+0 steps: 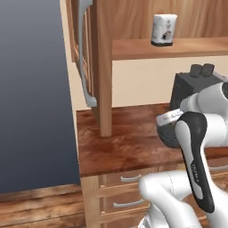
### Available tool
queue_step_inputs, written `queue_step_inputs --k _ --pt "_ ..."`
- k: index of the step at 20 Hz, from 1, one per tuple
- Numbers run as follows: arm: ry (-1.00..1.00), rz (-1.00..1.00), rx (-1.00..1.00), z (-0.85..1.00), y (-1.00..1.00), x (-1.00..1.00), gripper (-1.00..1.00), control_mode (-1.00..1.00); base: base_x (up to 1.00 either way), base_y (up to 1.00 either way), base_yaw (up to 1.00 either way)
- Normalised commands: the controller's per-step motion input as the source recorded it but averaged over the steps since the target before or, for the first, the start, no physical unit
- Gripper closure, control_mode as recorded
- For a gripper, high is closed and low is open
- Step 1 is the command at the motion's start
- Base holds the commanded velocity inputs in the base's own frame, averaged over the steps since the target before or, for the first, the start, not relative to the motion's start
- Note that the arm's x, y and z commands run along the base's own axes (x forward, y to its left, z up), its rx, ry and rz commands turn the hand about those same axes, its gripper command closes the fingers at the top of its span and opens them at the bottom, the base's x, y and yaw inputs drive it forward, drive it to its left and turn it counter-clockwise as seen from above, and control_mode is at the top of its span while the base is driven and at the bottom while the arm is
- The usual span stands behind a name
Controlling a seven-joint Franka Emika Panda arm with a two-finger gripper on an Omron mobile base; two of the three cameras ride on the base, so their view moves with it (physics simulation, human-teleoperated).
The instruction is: Pick the egg and butter from the fridge and place them by the bowl for mixing.
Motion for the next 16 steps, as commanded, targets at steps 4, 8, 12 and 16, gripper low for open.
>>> queue_step_inputs --k 4,8,12,16 --pt "0.25 0.00 -0.10 -0.06 0.21 0.38 1.00 -1.00 0.16 0.12 0.00" --pt "0.39 0.00 -0.16 -0.29 0.03 0.42 1.00 -1.00 0.00 0.00 0.00" --pt "0.17 0.00 -0.02 -0.12 0.00 0.11 1.00 -1.00 0.00 0.00 0.00" --pt "0.01 0.00 0.00 -0.41 0.00 0.00 1.00 -1.00 0.00 0.00 0.00"
